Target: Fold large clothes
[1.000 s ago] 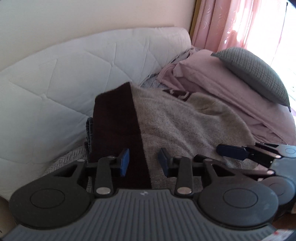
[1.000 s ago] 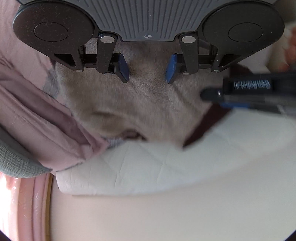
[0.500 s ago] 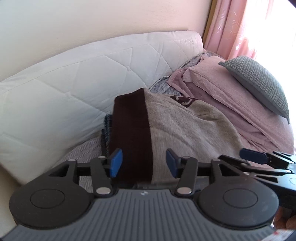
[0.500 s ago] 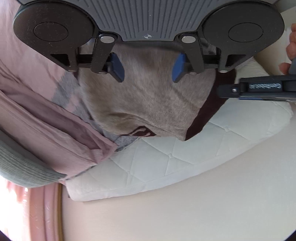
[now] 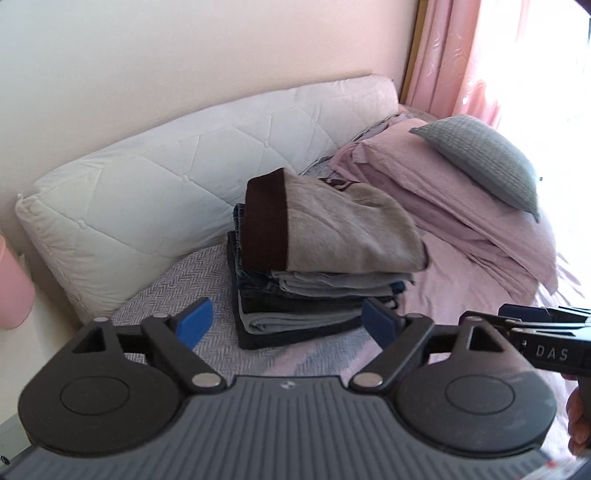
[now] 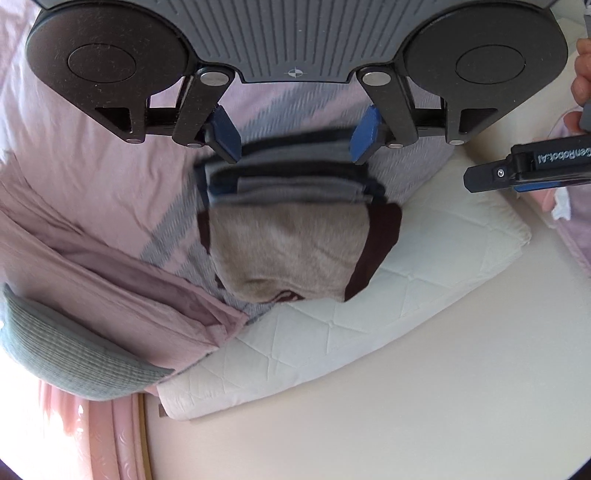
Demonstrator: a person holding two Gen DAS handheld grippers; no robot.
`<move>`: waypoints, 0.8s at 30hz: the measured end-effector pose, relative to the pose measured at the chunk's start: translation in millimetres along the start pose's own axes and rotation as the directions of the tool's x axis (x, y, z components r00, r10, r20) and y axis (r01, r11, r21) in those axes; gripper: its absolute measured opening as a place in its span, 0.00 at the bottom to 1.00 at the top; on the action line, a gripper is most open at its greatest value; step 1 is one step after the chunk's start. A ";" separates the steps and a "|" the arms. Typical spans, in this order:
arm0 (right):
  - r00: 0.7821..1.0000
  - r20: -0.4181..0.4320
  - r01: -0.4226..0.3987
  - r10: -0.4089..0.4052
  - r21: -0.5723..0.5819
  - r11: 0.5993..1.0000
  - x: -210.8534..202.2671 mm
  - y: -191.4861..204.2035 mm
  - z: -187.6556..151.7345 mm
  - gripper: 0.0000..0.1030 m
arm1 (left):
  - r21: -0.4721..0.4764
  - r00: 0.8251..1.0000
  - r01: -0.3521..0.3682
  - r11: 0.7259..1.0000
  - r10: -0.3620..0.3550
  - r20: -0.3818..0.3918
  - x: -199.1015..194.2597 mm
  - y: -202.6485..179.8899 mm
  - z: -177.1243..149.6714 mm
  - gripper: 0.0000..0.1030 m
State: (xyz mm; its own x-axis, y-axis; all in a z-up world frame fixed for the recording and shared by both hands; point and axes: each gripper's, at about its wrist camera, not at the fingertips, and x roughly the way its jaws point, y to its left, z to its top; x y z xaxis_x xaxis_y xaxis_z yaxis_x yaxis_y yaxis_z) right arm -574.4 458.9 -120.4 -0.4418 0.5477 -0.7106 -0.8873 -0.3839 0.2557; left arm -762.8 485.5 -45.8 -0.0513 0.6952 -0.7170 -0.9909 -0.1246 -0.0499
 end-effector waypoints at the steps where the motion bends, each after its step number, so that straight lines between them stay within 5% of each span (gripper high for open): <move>1: 1.000 0.008 -0.004 0.004 0.001 1.000 -8.6 -0.4 -3.6 0.62 | -0.002 1.000 0.000 1.000 0.000 0.005 -7.2 -2.6 -4.1 0.86; 5: 1.000 0.029 0.001 0.000 -0.030 1.000 -40.2 -0.2 -18.4 0.62 | -0.025 1.000 0.000 1.000 0.001 0.025 -34.5 -14.2 -22.5 0.96; 24: 0.997 -0.004 -0.080 0.080 -0.112 0.990 -86.0 3.6 -54.9 0.63 | -0.038 0.999 -0.049 0.998 0.049 0.010 -87.2 -40.4 -71.5 0.95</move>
State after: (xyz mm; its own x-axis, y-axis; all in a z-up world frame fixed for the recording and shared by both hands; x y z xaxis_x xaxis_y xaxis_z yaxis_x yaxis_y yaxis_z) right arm -532.3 369.6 -94.4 -0.5106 0.5127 -0.6903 -0.8288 -0.5074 0.2361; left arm -709.4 379.3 -31.0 -0.1011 0.6950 -0.7118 -0.9819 -0.1851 -0.0412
